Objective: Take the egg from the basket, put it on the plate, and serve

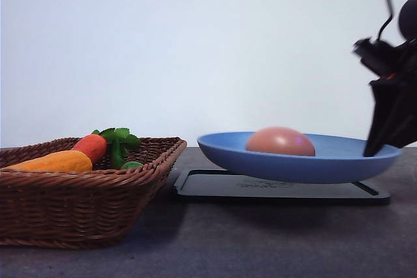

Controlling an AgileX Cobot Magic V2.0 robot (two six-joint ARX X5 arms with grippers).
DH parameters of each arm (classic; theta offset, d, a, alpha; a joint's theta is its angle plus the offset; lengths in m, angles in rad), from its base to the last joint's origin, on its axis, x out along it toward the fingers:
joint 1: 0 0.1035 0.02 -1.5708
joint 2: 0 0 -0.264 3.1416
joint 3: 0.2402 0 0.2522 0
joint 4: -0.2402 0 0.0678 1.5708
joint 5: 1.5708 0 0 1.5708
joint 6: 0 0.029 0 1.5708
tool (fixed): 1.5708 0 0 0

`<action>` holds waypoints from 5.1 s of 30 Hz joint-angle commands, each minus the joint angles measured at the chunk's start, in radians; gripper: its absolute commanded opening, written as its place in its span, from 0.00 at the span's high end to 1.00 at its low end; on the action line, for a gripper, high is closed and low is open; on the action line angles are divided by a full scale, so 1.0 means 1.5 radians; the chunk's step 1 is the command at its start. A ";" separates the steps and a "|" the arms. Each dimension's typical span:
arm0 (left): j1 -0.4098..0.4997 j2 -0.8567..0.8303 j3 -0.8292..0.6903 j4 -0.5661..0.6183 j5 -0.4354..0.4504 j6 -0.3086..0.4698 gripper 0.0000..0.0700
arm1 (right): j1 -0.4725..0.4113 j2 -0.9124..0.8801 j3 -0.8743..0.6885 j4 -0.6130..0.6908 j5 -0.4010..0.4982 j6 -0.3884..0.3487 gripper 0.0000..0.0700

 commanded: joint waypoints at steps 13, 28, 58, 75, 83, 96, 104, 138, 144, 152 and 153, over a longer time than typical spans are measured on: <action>0.073 -0.125 0.012 -0.032 -0.001 -0.002 0.49 | -0.001 0.277 0.235 0.030 -0.003 -0.005 1.00; 0.074 -0.117 0.012 -0.033 -0.001 0.004 0.49 | -0.003 0.274 0.245 0.049 0.031 0.005 0.65; 0.343 -0.108 -0.204 0.239 -0.044 -0.056 1.00 | 0.241 -0.334 0.008 0.155 0.475 -0.070 1.00; 0.342 -0.340 -0.555 0.478 -0.068 -0.175 1.00 | 0.317 -0.577 -0.415 0.547 0.621 -0.010 1.00; 0.342 -0.337 -0.554 0.486 -0.068 -0.175 1.00 | 0.317 -0.577 -0.414 0.558 0.623 -0.010 1.00; 0.349 -0.449 -0.564 0.403 -0.104 -0.106 1.00 | 0.317 -0.576 -0.414 0.577 0.623 -0.010 1.00; 0.451 -0.672 -0.669 0.432 -0.107 -0.052 1.00 | 0.317 -0.577 -0.414 0.577 0.624 -0.010 1.00; 0.536 -0.784 -0.858 0.417 -0.106 -0.110 1.00 | 0.317 -0.577 -0.414 0.577 0.624 -0.010 1.00; 0.536 -0.784 -0.858 0.416 -0.106 -0.110 1.00 | 0.317 -0.577 -0.414 0.577 0.623 -0.010 1.00; 0.536 -0.784 -0.858 0.417 -0.106 -0.110 1.00 | 0.317 -0.578 -0.415 0.575 0.623 -0.010 1.00; 0.536 -0.784 -0.858 0.417 -0.106 -0.110 1.00 | 0.317 -0.584 -0.415 0.567 0.623 -0.011 1.00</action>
